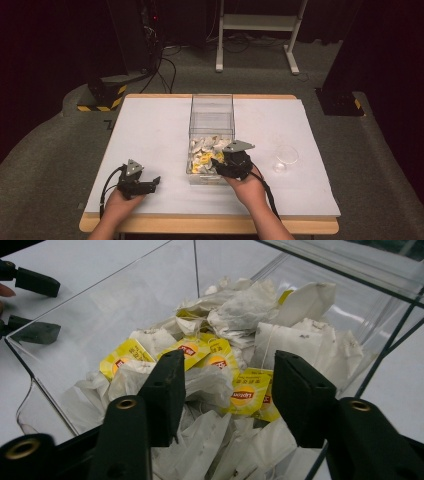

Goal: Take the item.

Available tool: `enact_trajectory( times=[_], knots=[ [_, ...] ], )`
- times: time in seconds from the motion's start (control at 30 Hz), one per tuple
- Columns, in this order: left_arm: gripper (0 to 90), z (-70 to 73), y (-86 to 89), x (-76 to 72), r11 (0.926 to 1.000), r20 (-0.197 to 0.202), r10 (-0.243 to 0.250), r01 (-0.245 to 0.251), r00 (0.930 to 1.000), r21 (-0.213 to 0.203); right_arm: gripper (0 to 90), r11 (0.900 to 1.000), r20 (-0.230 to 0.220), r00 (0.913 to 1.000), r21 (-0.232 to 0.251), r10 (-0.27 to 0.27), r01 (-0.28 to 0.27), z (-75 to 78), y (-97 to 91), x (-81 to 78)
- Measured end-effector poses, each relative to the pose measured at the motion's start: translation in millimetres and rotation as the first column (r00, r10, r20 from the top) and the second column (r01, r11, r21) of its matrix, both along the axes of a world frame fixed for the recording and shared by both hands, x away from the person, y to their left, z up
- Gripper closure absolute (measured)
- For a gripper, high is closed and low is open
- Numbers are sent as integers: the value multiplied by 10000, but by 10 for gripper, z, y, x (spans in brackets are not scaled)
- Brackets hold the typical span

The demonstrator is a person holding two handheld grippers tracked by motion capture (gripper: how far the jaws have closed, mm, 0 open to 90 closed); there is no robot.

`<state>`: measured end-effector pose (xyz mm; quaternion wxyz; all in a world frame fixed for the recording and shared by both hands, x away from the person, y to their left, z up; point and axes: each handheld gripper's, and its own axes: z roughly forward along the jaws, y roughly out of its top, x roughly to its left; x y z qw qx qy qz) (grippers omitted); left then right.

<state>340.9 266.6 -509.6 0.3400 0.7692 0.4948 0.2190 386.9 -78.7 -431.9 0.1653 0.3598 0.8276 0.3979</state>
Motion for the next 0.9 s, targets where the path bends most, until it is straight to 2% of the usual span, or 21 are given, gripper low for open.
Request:
enact_trajectory(
  times=[0.27,0.57,0.9],
  knots=[
    [162,0,0,0,10000,0,1,-1,10000,-8,609,9997,-351,9992,-177,173,-179,-30,31,21],
    [162,0,0,0,10000,1,2,-2,10000,-10,682,9989,-601,9978,-352,284,-305,-41,36,20],
    [162,0,0,-1,10000,1,2,-2,10000,-9,803,9986,-586,9978,-405,322,-346,-41,27,-11]
  ],
)
